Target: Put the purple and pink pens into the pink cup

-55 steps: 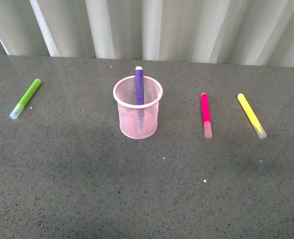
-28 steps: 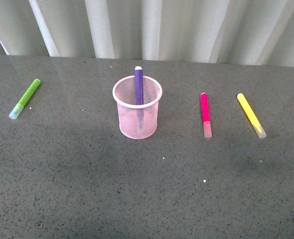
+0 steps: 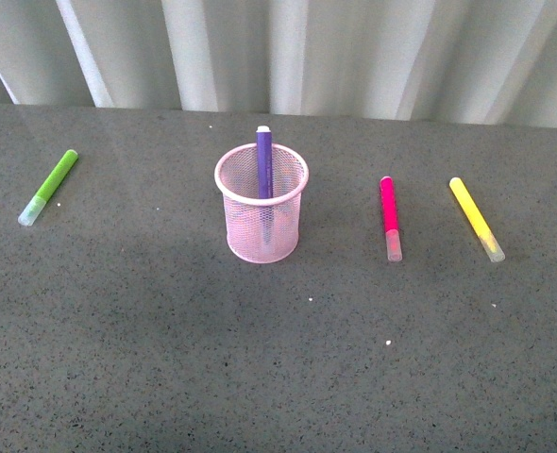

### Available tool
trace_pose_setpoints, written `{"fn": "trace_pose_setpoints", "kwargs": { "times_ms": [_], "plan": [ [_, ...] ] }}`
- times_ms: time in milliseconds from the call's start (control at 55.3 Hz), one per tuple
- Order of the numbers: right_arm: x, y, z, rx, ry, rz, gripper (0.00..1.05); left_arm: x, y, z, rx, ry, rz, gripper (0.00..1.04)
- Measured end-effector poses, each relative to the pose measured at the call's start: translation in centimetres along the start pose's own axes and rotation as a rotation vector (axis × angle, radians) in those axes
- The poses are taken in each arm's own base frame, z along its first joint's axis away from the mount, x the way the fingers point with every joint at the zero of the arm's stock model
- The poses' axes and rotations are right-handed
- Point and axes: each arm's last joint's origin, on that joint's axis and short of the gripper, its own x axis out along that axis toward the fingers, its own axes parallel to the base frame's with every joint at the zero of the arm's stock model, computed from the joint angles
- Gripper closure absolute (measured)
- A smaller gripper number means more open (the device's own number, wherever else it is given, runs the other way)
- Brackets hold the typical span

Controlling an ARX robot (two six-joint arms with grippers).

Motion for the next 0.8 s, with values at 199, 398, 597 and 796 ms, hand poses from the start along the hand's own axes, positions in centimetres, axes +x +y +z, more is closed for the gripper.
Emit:
{"fn": "trace_pose_setpoints", "kwargs": {
  "times_ms": [199, 398, 597, 796],
  "plan": [
    [10.6, -3.4, 2.9, -0.085, -0.009, -0.243, 0.07, 0.0, 0.0, 0.0, 0.0, 0.0, 0.0, 0.07],
    [22.7, -6.6, -3.5, -0.037, 0.446, -0.43, 0.07, 0.0, 0.0, 0.0, 0.0, 0.0, 0.0, 0.07],
    [27.6, -5.5, -9.5, 0.012, 0.744, -0.411, 0.07, 0.0, 0.0, 0.0, 0.0, 0.0, 0.0, 0.07],
    [29.5, -3.8, -15.3, 0.04, 0.969, -0.439, 0.07, 0.0, 0.0, 0.0, 0.0, 0.0, 0.0, 0.07]
  ]
}}
